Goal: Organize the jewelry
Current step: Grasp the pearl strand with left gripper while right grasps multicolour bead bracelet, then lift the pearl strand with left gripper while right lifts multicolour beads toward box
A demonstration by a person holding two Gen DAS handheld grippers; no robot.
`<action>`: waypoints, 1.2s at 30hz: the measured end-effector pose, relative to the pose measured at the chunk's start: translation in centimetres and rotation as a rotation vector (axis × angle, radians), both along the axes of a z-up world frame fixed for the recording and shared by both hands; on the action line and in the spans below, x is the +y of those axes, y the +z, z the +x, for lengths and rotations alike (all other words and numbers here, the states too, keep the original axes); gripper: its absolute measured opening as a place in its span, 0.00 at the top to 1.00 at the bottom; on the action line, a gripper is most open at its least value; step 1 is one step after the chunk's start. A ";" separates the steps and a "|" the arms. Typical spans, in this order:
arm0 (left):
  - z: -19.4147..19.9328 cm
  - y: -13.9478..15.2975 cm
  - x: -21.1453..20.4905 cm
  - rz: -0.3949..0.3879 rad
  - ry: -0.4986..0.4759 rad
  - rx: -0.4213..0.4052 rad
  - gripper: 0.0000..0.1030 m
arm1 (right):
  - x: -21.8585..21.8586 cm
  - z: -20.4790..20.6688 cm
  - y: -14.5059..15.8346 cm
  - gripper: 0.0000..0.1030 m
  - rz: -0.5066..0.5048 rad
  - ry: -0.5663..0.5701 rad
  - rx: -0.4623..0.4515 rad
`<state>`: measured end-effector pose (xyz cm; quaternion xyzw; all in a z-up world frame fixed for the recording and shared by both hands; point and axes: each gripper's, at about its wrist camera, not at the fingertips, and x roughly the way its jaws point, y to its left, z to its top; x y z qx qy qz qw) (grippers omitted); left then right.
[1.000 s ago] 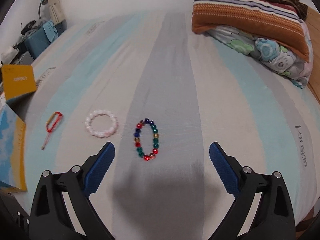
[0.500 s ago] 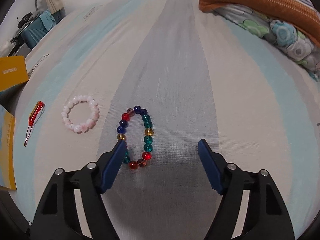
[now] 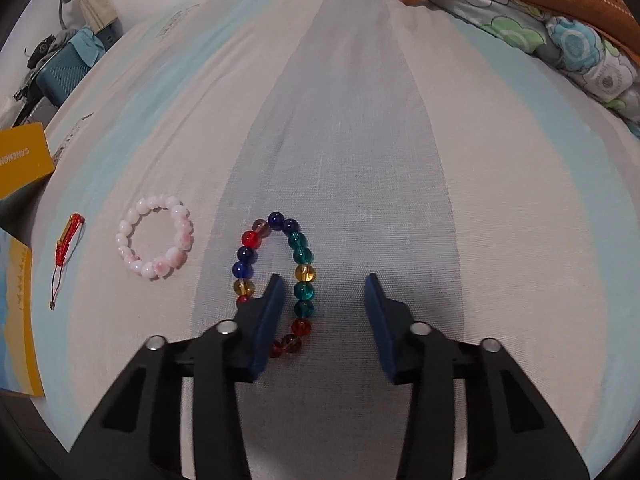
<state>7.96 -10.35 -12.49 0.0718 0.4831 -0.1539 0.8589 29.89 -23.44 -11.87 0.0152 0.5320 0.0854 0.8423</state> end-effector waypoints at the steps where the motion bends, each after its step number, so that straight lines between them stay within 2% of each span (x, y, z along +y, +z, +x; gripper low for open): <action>1: 0.0 0.0 0.0 -0.003 0.000 0.005 0.78 | 0.0 0.1 0.0 0.70 0.002 -0.002 0.003; 2: 0.0 0.0 0.0 -0.006 0.002 0.010 0.81 | 0.0 0.2 -0.1 0.71 0.000 -0.004 0.007; 3: 0.0 0.1 0.0 -0.008 0.003 0.015 0.89 | 0.0 0.2 -0.1 0.75 0.002 -0.003 0.012; 6: 0.5 0.1 0.5 -0.035 0.015 0.028 0.90 | -0.1 0.3 -0.1 0.91 0.006 -0.006 0.017; 20: 1.0 1.6 0.8 -0.039 0.038 0.019 0.90 | -0.1 -1.4 1.6 0.91 0.070 0.007 -0.001; 36: 0.5 4.7 2.3 -0.045 0.083 -0.026 0.90 | -1.1 -5.2 5.5 0.91 0.130 -0.009 -0.079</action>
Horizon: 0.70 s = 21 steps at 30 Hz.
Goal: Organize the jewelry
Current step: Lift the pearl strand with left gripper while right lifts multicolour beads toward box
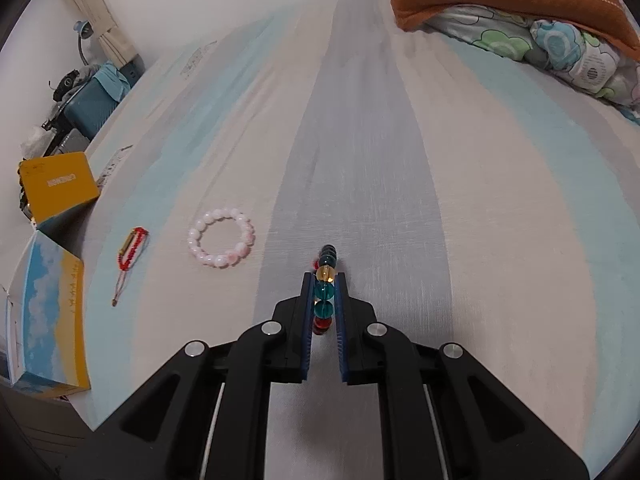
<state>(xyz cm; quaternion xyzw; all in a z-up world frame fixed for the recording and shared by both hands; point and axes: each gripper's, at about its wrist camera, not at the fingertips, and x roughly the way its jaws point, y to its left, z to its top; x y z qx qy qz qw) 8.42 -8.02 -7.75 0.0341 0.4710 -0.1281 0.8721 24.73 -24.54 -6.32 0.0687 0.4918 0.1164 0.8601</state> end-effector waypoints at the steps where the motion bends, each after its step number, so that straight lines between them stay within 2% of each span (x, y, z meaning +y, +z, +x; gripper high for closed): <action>1: 0.0 0.2 0.2 0.002 0.007 0.000 0.90 | 0.0 -0.3 0.3 0.91 0.003 -0.002 -0.005; 12: -0.4 2.5 2.2 0.011 0.057 -0.019 0.90 | -0.5 -4.1 2.6 0.91 0.010 -0.017 -0.032; 21: -1.2 4.3 5.6 0.012 0.117 -0.009 0.90 | 0.9 -7.3 4.7 0.91 -0.001 0.006 -0.052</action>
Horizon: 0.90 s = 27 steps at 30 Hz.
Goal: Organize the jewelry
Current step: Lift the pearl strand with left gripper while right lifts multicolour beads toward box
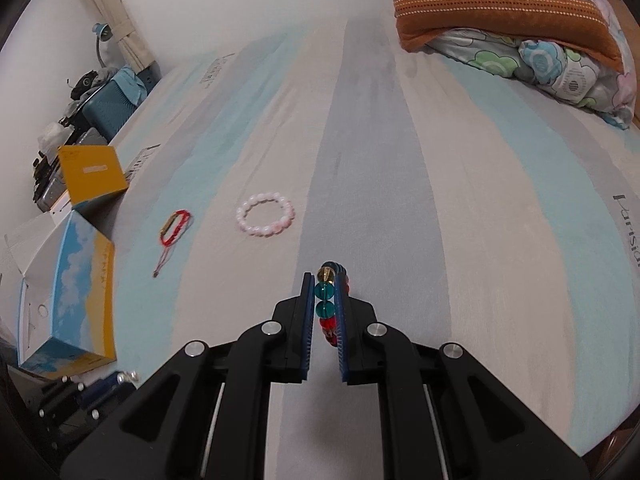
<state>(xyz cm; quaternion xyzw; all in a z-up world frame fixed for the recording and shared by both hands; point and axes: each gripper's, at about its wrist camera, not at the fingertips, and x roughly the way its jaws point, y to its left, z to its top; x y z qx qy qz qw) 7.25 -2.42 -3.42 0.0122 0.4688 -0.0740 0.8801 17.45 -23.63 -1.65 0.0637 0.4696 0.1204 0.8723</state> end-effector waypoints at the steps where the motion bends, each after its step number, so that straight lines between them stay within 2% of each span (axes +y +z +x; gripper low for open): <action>1: -0.1 0.2 0.5 0.001 0.008 -0.001 0.90 | 0.2 -0.3 0.2 0.91 -0.002 0.001 -0.002; 15: -1.6 4.6 6.5 0.064 0.148 -0.042 0.89 | 5.9 -3.7 3.6 0.91 -0.027 0.052 -0.059; 27: -3.2 8.3 15.2 0.044 0.285 -0.092 0.89 | 14.5 -4.4 8.0 0.91 -0.004 0.174 -0.120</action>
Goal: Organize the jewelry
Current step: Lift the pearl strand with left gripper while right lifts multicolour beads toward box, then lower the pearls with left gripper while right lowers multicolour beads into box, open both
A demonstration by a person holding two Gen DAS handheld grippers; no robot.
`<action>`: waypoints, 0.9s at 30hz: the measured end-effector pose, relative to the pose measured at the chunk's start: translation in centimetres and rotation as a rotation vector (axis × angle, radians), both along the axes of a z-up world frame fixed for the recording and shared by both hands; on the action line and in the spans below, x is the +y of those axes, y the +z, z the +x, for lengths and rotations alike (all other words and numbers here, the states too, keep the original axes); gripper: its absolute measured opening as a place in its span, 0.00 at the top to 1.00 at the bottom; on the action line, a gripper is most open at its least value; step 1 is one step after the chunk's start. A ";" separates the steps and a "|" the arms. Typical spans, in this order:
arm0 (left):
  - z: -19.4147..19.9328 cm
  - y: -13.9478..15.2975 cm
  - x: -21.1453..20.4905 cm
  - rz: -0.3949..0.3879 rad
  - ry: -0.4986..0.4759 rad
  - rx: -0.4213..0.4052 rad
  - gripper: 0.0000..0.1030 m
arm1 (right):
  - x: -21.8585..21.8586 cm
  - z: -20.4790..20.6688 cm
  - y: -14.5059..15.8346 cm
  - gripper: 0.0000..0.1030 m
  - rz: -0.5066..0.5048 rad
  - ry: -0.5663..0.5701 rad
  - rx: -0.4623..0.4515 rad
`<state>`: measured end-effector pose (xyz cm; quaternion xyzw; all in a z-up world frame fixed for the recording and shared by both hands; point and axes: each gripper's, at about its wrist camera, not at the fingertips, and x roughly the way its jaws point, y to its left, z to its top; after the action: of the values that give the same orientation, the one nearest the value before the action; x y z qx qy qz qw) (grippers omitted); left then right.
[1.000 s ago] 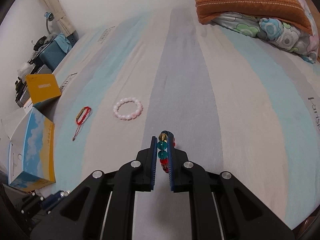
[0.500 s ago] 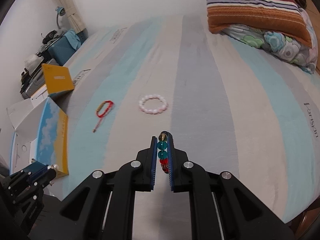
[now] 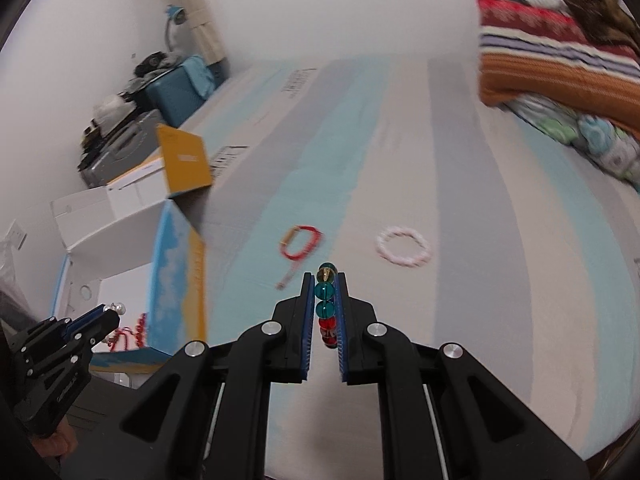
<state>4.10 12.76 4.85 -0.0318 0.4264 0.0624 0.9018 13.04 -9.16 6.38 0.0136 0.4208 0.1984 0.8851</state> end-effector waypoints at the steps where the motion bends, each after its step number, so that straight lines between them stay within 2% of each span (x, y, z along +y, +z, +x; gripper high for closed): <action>1: -0.2 0.1 1.0 -0.003 0.017 0.002 0.89 | 1.1 0.0 0.4 0.91 0.000 0.013 -0.004; 11: -3.0 0.3 10.9 -0.015 0.180 0.010 0.89 | 10.8 -0.6 2.1 0.91 0.003 0.146 -0.019; 18: -4.9 -0.4 15.9 -0.022 0.262 0.029 0.89 | 17.9 -2.3 2.6 0.91 0.004 0.249 -0.029; 24: -5.9 -2.2 19.1 -0.045 0.310 0.074 0.89 | 22.7 -3.6 1.4 0.91 -0.011 0.327 -0.010; 27: -5.8 -3.6 20.2 -0.064 0.320 0.108 0.89 | 25.2 -4.0 -0.2 0.91 -0.032 0.361 0.020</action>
<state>-1.70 32.93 1.29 -0.1248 0.4656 0.1932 0.8546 9.08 15.99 6.13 -0.0740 0.4283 0.3472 0.8310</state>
